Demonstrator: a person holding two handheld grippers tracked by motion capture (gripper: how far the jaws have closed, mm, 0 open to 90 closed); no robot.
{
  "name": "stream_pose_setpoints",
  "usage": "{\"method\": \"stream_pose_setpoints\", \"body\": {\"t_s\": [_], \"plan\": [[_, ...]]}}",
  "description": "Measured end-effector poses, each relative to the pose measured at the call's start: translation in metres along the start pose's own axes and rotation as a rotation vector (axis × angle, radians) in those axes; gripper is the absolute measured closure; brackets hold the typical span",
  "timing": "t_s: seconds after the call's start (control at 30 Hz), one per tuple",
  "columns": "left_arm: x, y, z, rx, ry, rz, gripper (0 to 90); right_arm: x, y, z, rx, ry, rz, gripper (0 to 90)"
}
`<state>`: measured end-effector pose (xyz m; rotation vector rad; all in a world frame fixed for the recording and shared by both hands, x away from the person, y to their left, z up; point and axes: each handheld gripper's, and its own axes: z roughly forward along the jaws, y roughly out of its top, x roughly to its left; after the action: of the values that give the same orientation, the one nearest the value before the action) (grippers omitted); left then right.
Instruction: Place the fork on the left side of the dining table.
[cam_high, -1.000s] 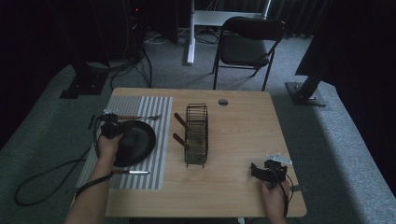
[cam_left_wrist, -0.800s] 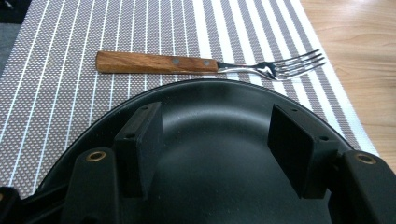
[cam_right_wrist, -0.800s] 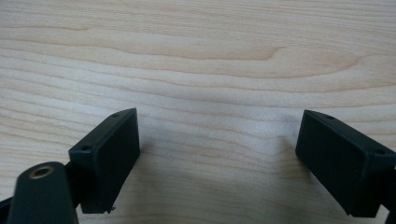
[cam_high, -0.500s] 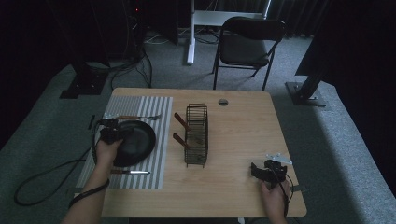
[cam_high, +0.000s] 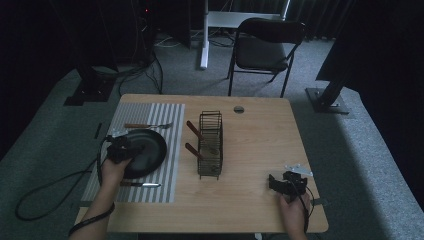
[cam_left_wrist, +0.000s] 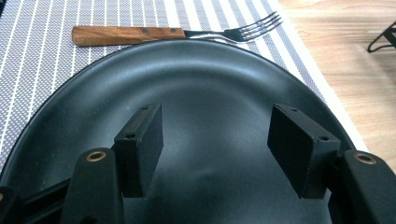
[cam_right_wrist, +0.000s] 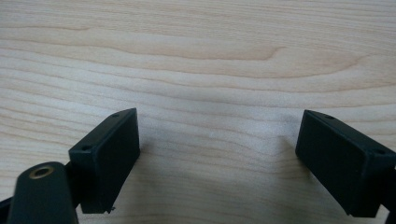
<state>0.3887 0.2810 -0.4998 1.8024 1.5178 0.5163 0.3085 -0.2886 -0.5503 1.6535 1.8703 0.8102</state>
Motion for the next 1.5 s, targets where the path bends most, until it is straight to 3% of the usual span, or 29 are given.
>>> {"method": "stream_pose_setpoints", "body": {"t_s": [0.43, 0.7, 0.97, 1.2, 1.5], "plan": [[-0.018, -0.024, -0.017, -0.025, -0.051, 0.041, 36.2, 0.0, 0.0, 0.0, 0.0, 0.0, 0.0, 13.3], [-0.022, -0.035, -0.032, -0.042, -0.061, 0.07, 36.2, 0.0, 0.0, 0.0, 0.0, 0.0, 0.0, 13.3], [-0.021, -0.051, -0.04, -0.039, -0.064, 0.061, 36.2, 0.0, 0.0, 0.0, 0.0, 0.0, 0.0, 13.3], [-0.02, -0.065, -0.044, -0.044, -0.071, 0.027, 36.1, 0.0, 0.0, 0.0, 0.001, 0.0, 0.001, 13.3], [-0.02, -0.082, -0.055, -0.045, -0.064, 0.037, 36.2, 0.0, 0.0, 0.0, 0.001, 0.0, 0.001, 13.3]]}}
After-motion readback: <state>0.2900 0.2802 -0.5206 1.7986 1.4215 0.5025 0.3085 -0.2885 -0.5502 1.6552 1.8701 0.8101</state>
